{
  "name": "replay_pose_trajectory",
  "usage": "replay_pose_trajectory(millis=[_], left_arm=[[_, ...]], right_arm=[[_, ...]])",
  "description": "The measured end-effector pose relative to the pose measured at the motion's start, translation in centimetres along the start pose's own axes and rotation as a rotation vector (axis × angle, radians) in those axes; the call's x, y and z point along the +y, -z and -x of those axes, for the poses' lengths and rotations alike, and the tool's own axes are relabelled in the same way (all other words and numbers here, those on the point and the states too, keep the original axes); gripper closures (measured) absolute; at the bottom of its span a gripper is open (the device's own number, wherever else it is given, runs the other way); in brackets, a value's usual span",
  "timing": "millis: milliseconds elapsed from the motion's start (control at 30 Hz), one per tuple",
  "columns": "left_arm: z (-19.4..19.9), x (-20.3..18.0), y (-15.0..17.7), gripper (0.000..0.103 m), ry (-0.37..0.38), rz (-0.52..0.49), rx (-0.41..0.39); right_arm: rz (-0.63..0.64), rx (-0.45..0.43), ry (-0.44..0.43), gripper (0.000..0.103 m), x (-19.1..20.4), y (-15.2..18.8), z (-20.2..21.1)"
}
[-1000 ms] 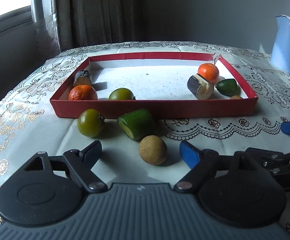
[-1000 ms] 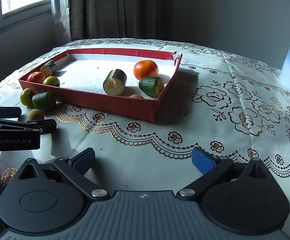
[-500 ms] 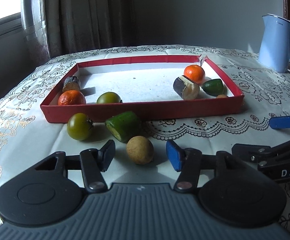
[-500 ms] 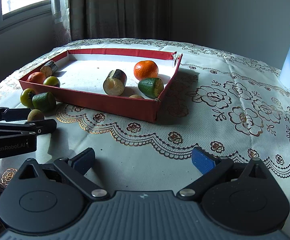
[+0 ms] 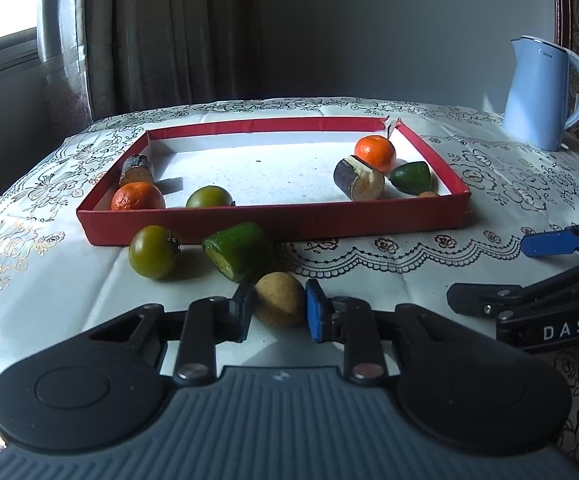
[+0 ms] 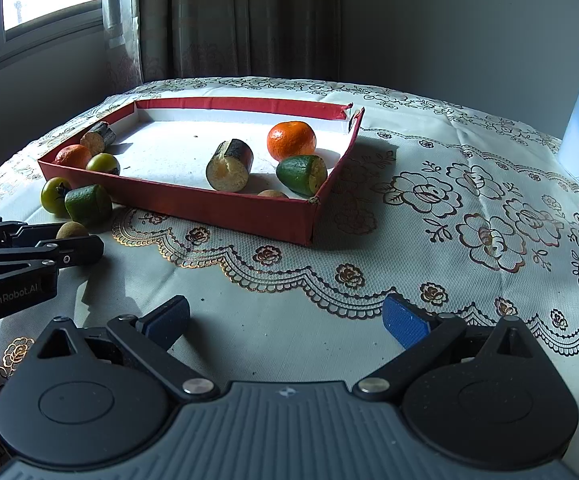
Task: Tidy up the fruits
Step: 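Carry the tan fruit into the red box and open the left gripper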
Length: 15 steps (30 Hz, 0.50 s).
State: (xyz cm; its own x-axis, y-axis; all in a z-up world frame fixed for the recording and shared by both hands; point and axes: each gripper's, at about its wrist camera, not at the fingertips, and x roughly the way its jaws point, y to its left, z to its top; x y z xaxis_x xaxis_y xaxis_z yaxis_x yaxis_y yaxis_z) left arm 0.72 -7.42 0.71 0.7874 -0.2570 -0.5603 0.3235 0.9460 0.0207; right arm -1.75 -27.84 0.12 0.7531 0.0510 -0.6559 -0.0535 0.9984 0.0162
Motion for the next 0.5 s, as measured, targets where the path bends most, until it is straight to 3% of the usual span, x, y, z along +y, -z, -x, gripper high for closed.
replay_pose_trajectory(millis=[200,367,500], left_arm=[[1.8,0.1,-0.5,0.079,0.011,-0.012,-0.030],[3.1,0.7,-3.7,0.079,-0.005,-0.031,-0.106],[2.1,1.4,-6.8,0.079,-0.059,-0.047,-0.147]], right_arm=[[0.000,0.000,0.000,0.000,0.0,0.0,0.0],[0.000,0.000,0.000,0.000,0.0,0.0,0.0],[0.000,0.000,0.000,0.000,0.0,0.0,0.0]])
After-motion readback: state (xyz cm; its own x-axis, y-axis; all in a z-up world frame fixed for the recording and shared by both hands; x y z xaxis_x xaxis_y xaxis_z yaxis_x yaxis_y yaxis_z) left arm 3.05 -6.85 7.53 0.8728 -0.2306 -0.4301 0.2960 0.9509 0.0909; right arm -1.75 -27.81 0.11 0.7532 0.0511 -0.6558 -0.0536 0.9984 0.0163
